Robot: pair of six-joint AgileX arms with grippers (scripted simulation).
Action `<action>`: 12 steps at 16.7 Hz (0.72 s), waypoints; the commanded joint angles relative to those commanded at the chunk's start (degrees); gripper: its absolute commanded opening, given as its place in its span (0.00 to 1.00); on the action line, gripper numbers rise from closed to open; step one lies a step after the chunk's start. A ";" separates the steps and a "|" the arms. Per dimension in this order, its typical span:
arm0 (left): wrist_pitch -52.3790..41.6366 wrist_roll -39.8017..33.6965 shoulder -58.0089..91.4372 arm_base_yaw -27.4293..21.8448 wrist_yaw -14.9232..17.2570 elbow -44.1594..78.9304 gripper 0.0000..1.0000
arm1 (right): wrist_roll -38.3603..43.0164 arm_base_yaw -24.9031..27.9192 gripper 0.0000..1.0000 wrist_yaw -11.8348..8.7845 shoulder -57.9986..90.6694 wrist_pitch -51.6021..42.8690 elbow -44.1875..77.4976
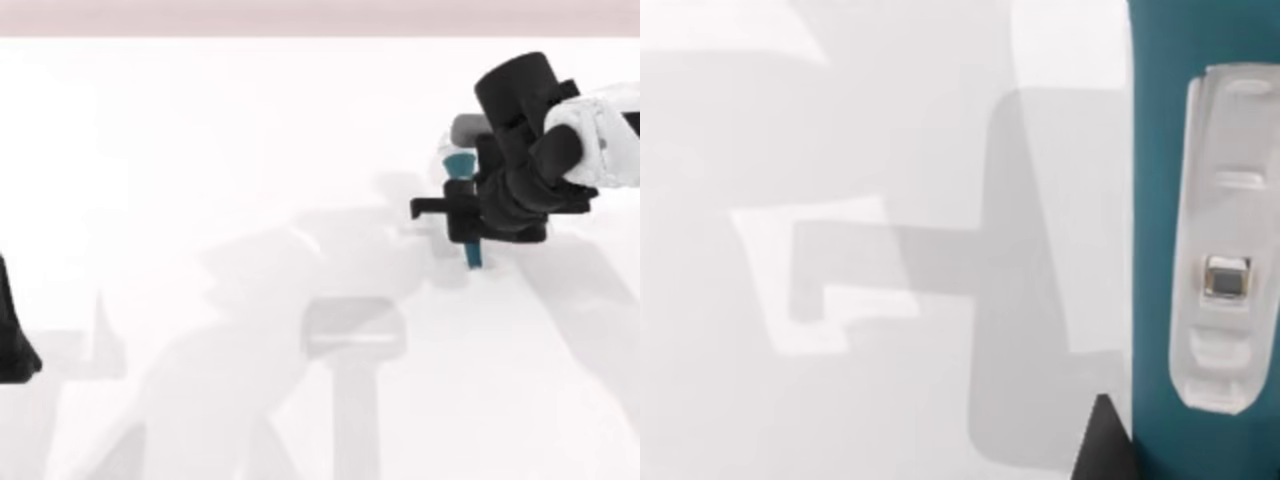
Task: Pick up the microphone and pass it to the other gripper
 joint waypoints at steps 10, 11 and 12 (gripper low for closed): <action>0.00 0.00 0.00 0.00 0.00 0.00 1.00 | -12.25 -0.25 0.00 -14.29 -11.08 48.68 -14.15; 0.00 0.00 0.00 0.00 0.00 0.00 1.00 | -13.42 -0.30 0.00 -15.61 -12.44 53.14 -15.46; 0.00 0.00 0.00 0.00 0.00 0.00 1.00 | -14.51 -0.35 0.00 -16.81 -13.76 57.11 -16.64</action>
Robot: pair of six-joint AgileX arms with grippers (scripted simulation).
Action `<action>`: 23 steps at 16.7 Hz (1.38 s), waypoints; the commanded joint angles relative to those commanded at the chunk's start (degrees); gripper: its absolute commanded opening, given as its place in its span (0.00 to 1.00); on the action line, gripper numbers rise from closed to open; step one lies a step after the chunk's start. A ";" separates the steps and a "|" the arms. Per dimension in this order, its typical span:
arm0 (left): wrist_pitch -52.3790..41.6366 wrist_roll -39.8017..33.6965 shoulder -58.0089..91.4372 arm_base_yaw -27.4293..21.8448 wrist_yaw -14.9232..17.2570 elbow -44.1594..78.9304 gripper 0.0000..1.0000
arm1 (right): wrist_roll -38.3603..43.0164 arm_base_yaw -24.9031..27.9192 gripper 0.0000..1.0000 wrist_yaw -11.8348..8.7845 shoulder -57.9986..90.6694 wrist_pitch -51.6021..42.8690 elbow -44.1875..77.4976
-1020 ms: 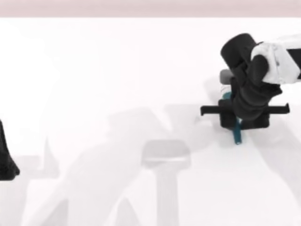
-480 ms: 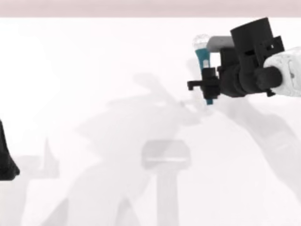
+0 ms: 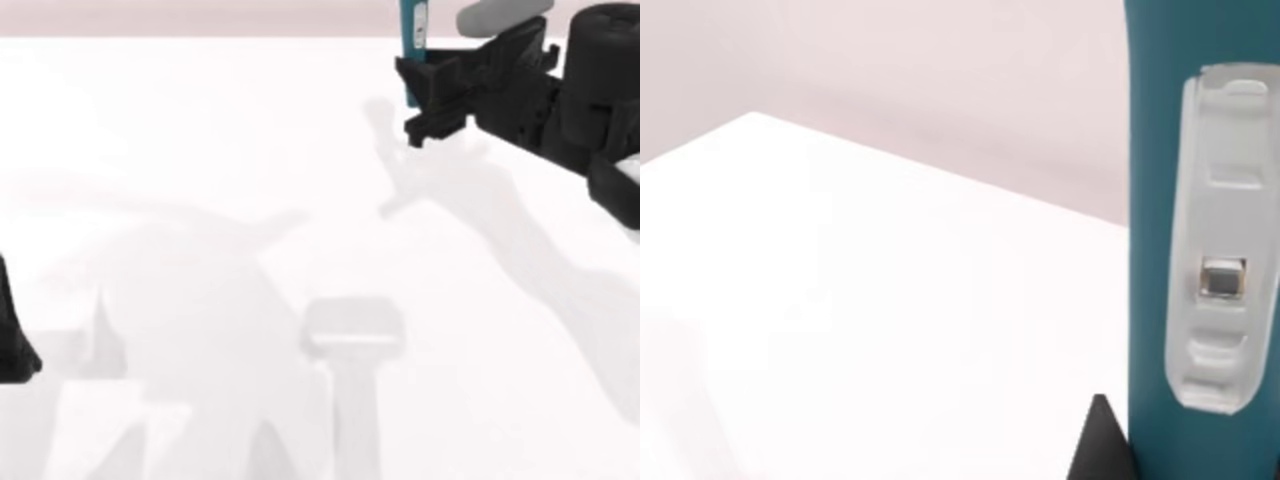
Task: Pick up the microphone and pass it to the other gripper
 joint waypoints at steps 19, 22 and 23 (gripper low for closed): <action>0.00 0.00 0.00 0.00 0.00 0.00 1.00 | -2.53 12.15 0.00 8.05 -8.15 23.39 -12.88; 0.00 0.00 0.00 0.00 0.00 0.00 1.00 | -2.40 13.54 0.00 9.41 -8.74 24.79 -14.02; 0.00 0.00 0.00 0.00 0.00 0.00 1.00 | -2.40 13.54 0.00 9.41 -8.74 24.79 -14.02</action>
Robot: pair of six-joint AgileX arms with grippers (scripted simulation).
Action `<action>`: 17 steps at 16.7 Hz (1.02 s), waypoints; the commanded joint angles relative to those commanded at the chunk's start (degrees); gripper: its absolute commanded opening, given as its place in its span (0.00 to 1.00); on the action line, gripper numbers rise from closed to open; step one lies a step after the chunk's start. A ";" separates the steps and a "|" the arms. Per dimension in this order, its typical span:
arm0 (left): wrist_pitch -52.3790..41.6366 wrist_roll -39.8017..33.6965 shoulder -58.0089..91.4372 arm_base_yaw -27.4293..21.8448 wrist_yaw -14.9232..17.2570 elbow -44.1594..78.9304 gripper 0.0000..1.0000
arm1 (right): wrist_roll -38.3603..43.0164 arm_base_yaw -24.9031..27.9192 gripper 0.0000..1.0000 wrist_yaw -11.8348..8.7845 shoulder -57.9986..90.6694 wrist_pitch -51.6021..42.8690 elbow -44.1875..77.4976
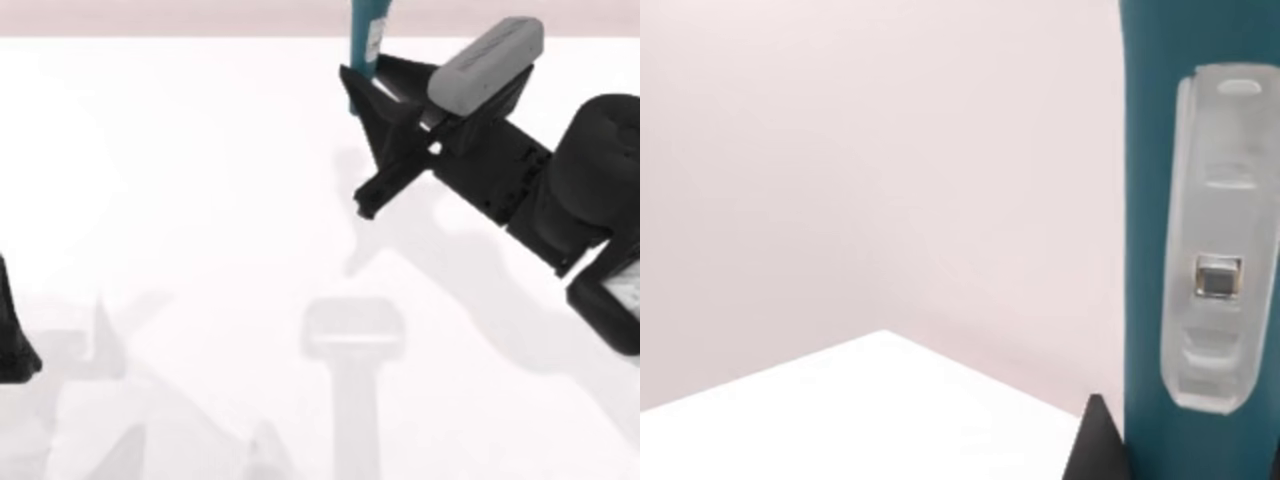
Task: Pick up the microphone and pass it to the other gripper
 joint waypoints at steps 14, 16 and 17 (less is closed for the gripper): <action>4.11 1.03 9.41 -2.73 7.21 6.97 1.00 | 0.00 0.00 0.00 0.00 0.00 0.00 0.00; 6.91 1.75 17.25 -4.55 12.19 11.80 1.00 | 0.00 0.00 0.00 0.00 0.00 0.00 0.00; 8.42 2.14 21.82 -5.55 14.92 14.41 1.00 | 0.00 0.00 0.00 0.00 0.00 0.00 0.00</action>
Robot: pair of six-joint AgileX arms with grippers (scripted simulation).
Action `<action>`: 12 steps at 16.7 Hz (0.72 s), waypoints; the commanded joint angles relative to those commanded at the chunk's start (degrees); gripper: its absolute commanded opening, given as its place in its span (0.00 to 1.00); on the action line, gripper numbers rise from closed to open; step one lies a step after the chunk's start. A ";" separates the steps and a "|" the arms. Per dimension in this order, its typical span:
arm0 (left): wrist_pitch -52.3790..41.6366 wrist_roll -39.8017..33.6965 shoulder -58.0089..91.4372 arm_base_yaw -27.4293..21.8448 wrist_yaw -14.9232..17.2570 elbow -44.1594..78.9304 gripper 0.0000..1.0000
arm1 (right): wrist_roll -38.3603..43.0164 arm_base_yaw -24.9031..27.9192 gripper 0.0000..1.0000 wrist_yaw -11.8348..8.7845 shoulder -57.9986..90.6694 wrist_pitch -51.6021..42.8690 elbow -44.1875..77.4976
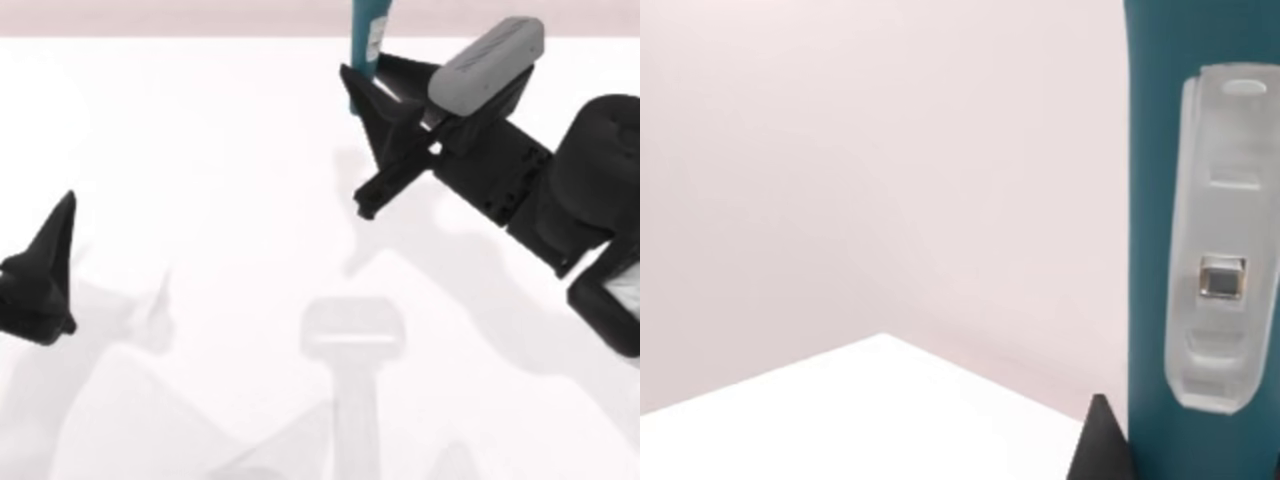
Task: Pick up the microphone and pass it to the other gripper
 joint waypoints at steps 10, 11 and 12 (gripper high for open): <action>14.16 3.48 43.20 -9.62 25.90 24.57 1.00 | 0.00 0.00 0.00 0.00 0.00 0.00 0.00; 15.15 3.74 45.62 -10.23 27.54 26.22 1.00 | 0.00 0.00 0.00 0.00 0.00 0.00 0.00; 15.98 3.97 47.64 -10.73 28.88 27.58 1.00 | 0.00 0.00 0.00 0.00 0.00 0.00 0.00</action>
